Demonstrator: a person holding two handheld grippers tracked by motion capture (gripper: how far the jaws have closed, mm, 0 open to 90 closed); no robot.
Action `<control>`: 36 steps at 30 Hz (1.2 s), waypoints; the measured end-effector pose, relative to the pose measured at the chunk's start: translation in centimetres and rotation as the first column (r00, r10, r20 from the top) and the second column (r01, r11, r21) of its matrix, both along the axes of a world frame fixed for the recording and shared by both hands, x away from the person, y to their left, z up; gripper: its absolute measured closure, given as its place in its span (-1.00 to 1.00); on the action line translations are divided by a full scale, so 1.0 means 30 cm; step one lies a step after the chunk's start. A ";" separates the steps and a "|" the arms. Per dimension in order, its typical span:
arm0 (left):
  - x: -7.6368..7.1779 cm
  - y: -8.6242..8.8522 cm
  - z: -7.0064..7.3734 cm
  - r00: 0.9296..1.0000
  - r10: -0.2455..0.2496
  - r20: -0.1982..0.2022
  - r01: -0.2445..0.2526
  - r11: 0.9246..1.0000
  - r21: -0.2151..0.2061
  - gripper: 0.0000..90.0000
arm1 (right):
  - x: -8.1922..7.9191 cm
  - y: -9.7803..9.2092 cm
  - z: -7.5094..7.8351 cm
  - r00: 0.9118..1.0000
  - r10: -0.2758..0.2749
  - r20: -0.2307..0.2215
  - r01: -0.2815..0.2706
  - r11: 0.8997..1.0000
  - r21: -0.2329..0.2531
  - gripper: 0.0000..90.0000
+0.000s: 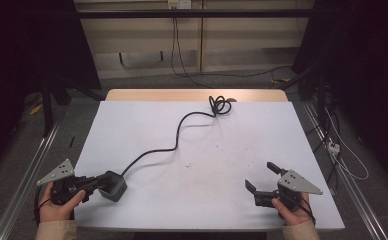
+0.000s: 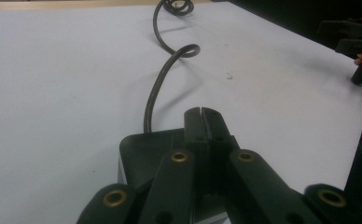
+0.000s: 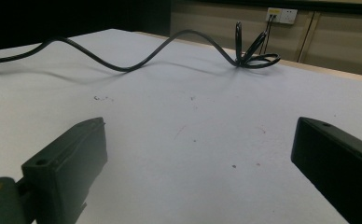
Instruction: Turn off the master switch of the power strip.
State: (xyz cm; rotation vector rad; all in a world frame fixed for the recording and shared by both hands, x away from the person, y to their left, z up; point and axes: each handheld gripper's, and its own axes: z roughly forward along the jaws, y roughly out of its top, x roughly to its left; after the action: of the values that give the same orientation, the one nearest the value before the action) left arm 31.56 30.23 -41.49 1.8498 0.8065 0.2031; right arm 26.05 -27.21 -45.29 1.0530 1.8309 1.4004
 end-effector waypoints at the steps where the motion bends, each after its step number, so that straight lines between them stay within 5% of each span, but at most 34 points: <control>1: 0.000 -0.001 0.000 1.000 0.004 0.000 -0.004 1.000 0.004 1.00 | 0.000 0.000 0.000 1.000 0.000 0.000 0.000 1.000 0.000 -0.93; 12: -0.001 0.002 -0.001 1.000 0.008 -0.008 -0.007 0.999 0.045 1.00 | 0.000 0.000 -0.001 1.000 0.000 0.000 0.000 1.000 0.000 -0.93; 36: -0.002 0.028 -0.010 1.000 -0.002 -0.017 0.003 0.999 0.033 1.00 | 0.001 0.000 -0.002 1.000 0.001 -0.001 -0.001 1.000 0.005 -0.93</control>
State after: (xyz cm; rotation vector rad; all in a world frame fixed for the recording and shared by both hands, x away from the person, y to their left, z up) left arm 31.50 31.07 -41.78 1.8858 0.8169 0.2010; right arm 26.07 -27.21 -45.36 1.0553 1.8297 1.4060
